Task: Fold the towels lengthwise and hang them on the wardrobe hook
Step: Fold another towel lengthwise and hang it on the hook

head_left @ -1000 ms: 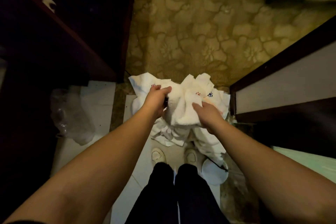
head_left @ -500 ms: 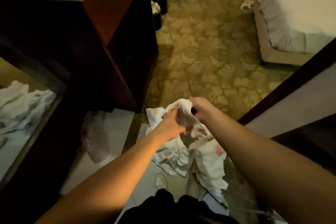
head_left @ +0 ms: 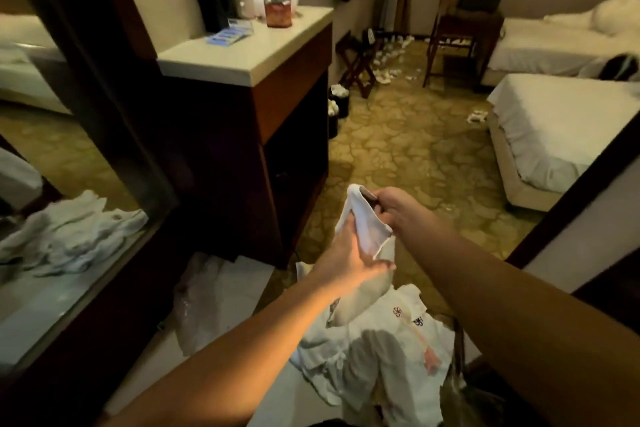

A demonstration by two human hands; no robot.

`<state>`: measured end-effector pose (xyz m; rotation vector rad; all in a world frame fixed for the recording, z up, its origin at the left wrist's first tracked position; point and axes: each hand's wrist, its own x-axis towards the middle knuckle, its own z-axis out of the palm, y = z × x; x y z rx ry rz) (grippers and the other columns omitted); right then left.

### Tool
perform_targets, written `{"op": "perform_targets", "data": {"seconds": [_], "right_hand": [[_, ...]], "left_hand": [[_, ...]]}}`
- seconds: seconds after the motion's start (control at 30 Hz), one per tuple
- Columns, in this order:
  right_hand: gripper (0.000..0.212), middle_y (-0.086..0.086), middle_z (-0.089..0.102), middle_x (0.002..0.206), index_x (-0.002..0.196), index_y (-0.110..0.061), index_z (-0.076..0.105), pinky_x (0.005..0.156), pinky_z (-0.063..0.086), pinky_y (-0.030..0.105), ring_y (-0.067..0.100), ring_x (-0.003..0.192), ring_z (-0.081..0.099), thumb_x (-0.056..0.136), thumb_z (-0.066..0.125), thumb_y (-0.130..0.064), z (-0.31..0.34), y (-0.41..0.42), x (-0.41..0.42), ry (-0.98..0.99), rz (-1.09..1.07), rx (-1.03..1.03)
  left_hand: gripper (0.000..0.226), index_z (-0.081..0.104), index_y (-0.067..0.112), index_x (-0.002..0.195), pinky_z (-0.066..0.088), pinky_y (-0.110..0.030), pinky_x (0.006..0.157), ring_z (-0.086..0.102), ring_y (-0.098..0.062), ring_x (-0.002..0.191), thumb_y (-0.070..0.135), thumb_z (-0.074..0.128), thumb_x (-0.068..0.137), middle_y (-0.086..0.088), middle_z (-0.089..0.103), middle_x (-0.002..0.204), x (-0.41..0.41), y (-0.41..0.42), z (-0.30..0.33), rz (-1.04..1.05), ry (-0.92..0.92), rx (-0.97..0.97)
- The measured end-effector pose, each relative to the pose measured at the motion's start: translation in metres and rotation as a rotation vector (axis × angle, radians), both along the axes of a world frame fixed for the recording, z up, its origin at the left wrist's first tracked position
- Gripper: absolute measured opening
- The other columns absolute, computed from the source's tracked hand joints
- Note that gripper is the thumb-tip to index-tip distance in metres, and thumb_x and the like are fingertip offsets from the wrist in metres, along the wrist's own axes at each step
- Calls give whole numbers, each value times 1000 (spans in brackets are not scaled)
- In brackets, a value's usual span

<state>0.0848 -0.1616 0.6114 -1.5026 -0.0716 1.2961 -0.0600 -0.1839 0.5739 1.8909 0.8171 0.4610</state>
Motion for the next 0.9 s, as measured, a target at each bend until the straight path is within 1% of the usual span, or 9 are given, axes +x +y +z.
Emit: {"op": "perform_targets", "data": {"seconds": [0.07, 0.13, 0.2, 0.33, 0.5, 0.63, 0.7, 0.8, 0.9], "right_hand": [[37, 2, 46, 33, 70, -4, 45, 25, 27, 12, 5, 21, 39, 104, 31, -6, 10, -6, -14, 1, 39, 0], [41, 3, 56, 41, 70, -3, 56, 27, 24, 10, 5, 25, 46, 102, 30, -7, 23, -17, -35, 46, 49, 49], [48, 8, 62, 46, 70, 4, 61, 27, 31, 10, 9, 28, 53, 103, 28, -4, 36, -27, -56, 73, 42, 108], [33, 16, 63, 49, 82, 10, 57, 34, 47, 22, 18, 35, 62, 103, 34, 0, 55, -55, -112, 104, -26, 236], [30, 15, 70, 60, 88, 9, 60, 44, 56, 24, 18, 46, 68, 103, 37, -3, 63, -91, -175, 40, 100, 184], [30, 6, 75, 80, 101, -5, 64, 54, 52, 25, 15, 66, 71, 104, 47, -29, 86, -131, -217, -472, 403, 43], [36, 5, 70, 94, 109, -8, 64, 61, 47, 26, 13, 75, 64, 104, 47, -39, 99, -142, -239, -790, 467, 125], [51, -7, 61, 120, 133, -24, 55, 83, 48, 27, 8, 101, 59, 96, 51, -58, 124, -163, -280, -1083, 638, 352], [41, -15, 61, 105, 131, -32, 52, 66, 45, 8, -4, 88, 58, 96, 55, -53, 148, -189, -319, -1121, 810, 391]], "left_hand": [[43, 46, 22, 133, 42, -20, 65, 63, -11, 93, 30, 63, 94, 7, 64, 108, -15, -6, 8, 200, 43, 191], [22, 56, 22, 119, 40, -31, 60, 65, -21, 85, 31, 47, 101, 2, 68, 96, -41, -3, 13, 318, 51, 221], [17, 58, 22, 111, 45, -33, 65, 65, -20, 88, 27, 47, 99, 2, 68, 96, -74, 4, 26, 398, -60, 79], [20, 59, 23, 114, 47, -30, 72, 65, -15, 96, 25, 49, 97, -1, 67, 108, -145, 2, 64, 391, -235, -98], [24, 66, 11, 113, 46, -21, 59, 63, -16, 78, 16, 46, 100, -6, 68, 98, -217, -19, 109, 263, -243, -167], [19, 67, 9, 101, 52, -24, 63, 68, -17, 73, 16, 49, 101, -5, 74, 80, -266, -44, 140, 202, -231, -256], [19, 67, 7, 95, 51, -21, 62, 68, -14, 69, 16, 51, 99, -7, 72, 73, -290, -58, 153, 196, -170, -216], [28, 67, 8, 112, 54, -43, 88, 67, -37, 98, 28, 57, 94, -26, 66, 108, -324, -81, 164, 196, -71, -162], [30, 62, 9, 120, 55, -40, 87, 68, -35, 98, 25, 55, 95, -23, 68, 112, -354, -110, 174, 153, 15, -144]]}}
